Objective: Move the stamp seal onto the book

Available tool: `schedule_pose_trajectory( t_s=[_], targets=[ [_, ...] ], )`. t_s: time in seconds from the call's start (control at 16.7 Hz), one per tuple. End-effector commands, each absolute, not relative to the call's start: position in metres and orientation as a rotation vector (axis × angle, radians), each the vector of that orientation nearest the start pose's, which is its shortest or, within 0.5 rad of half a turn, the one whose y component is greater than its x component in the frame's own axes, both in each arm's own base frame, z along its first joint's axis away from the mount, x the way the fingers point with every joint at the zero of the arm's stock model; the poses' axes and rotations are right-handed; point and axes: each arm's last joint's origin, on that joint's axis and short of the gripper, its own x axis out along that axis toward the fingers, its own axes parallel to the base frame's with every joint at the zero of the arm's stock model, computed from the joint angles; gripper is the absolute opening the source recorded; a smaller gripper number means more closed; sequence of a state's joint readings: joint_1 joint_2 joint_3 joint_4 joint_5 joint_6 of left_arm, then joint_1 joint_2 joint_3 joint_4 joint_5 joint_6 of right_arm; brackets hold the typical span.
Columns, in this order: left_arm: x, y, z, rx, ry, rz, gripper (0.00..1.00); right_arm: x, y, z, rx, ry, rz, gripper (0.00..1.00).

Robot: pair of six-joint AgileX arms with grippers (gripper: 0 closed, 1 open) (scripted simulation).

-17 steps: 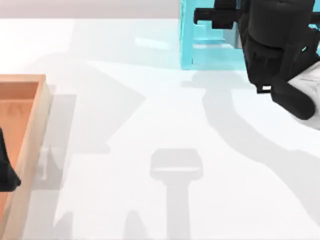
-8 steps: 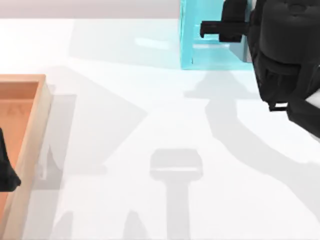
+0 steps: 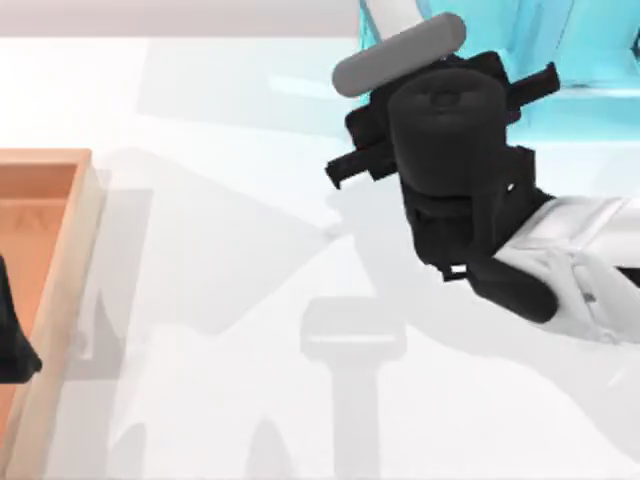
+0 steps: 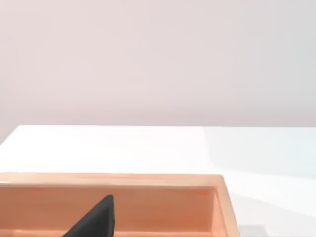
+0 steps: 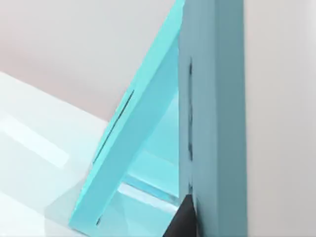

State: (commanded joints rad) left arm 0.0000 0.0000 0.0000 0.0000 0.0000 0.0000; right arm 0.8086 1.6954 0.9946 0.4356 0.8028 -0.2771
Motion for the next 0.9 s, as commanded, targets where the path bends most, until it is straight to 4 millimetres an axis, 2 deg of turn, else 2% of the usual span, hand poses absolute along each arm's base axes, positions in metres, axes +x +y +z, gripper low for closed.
schedule_pose_trajectory(
  t_s=[0.3,0.48,0.66,0.9],
  targets=[
    [0.106,-0.001,0.160,0.000,0.000,0.000,1.00,0.249,0.303,0.176,-1.054,0.176,0.173,0.00],
    [0.106,-0.001,0.160,0.000,0.000,0.000,1.00,0.232,0.324,0.152,-1.327,0.148,0.243,0.00],
    [0.106,-0.001,0.160,0.000,0.000,0.000,1.00,0.220,0.336,0.138,-1.488,0.119,0.287,0.00],
    [0.106,-0.001,0.160,0.000,0.000,0.000,1.00,0.215,0.339,0.134,-1.540,0.105,0.302,0.00]
  ],
)
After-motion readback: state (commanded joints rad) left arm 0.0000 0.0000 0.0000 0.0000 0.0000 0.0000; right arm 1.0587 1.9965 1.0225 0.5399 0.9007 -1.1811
